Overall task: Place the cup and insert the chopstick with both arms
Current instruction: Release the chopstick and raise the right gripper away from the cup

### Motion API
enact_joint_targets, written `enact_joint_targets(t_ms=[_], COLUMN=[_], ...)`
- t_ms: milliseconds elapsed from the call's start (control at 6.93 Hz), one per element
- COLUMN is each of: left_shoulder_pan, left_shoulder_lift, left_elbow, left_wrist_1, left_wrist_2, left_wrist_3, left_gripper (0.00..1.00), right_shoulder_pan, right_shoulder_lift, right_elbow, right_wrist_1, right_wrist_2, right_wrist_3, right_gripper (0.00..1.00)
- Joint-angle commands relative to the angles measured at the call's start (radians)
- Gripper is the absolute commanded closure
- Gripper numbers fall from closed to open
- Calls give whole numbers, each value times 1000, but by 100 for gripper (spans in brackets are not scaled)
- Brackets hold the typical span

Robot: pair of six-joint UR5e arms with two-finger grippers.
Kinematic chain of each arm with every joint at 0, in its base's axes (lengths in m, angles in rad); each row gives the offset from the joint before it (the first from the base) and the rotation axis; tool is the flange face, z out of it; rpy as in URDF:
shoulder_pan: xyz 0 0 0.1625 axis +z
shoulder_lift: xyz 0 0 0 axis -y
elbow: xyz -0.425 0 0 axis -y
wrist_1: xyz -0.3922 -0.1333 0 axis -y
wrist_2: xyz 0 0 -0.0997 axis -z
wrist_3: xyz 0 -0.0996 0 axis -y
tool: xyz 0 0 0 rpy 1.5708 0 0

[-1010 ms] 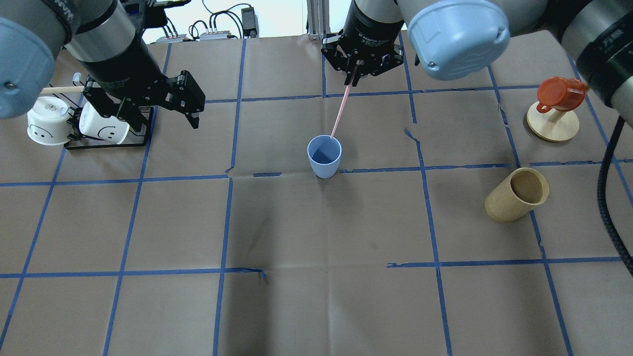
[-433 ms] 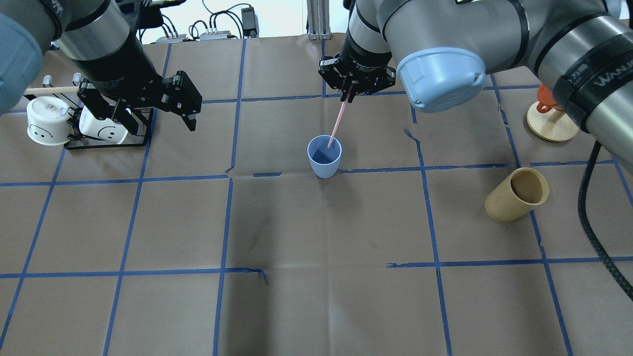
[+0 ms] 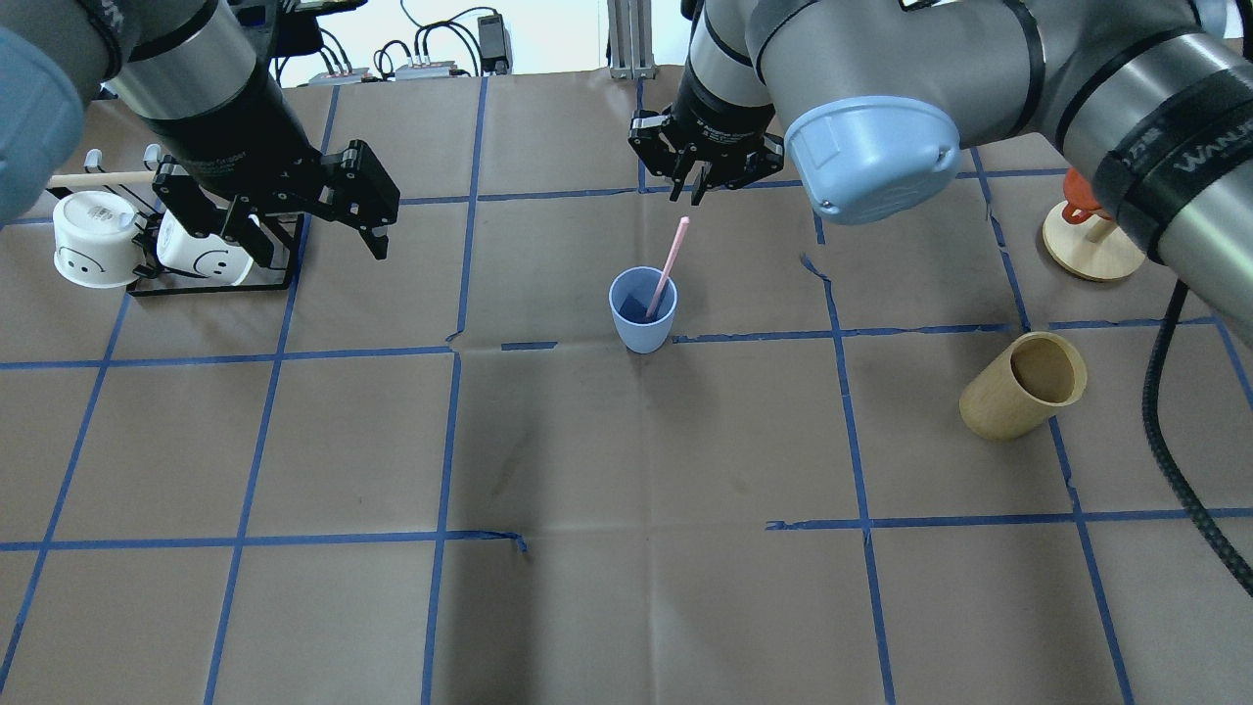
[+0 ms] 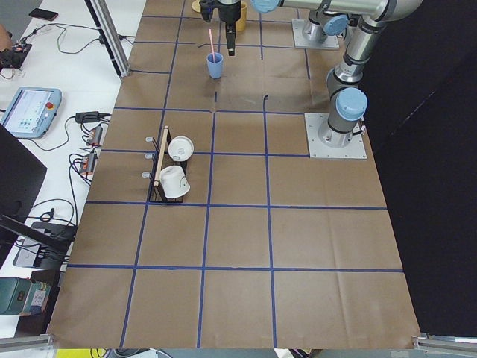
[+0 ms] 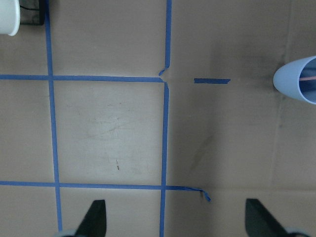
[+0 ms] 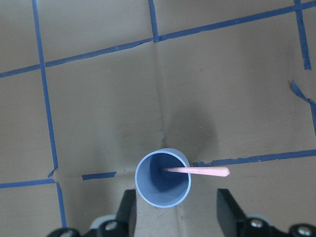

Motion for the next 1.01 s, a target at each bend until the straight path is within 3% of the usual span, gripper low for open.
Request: enact_joint_targets(t_ms=[0, 289, 577, 866], left_shoulder_pan=[0, 0, 0, 0], left_shoulder_lift=[1, 1, 1, 1], left_elbow=[2, 2, 2, 2], left_wrist_1=[0, 0, 0, 0], left_wrist_2=[0, 0, 2, 2], left_wrist_3=[0, 0, 0, 0], left_gripper=[0, 0, 0, 0], right_shoulder_pan=[-2, -24, -72, -202], right_shoulder_lift=[6, -17, -90, -217], right_elbow=[-11, 9, 10, 29], right_wrist_1=[-13, 5, 139, 329], right_wrist_2=[-6, -163, -182, -179], right_wrist_3=[-40, -275, -348, -423], right_gripper=[16, 7, 2, 2])
